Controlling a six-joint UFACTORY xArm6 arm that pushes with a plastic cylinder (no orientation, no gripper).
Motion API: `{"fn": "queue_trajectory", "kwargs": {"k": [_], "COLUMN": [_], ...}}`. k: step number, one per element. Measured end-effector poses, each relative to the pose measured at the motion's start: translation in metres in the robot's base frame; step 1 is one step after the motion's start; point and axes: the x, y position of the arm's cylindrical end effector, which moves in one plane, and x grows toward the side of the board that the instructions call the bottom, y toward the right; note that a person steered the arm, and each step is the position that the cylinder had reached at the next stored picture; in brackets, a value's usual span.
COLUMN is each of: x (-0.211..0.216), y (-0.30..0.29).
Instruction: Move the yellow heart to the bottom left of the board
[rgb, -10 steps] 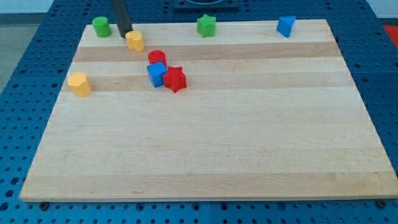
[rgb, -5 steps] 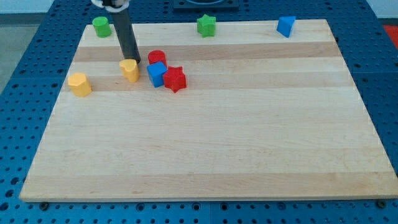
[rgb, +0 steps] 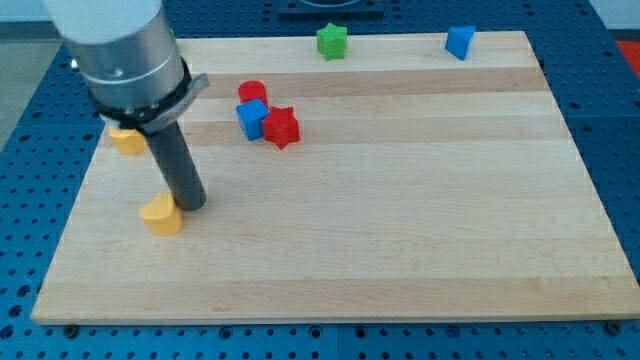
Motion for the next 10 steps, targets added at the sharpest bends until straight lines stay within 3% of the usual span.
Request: {"fn": "queue_trajectory", "kwargs": {"k": [2,5,10], "x": [0.053,0.012,0.055], "y": [-0.004,-0.012,-0.059]}}
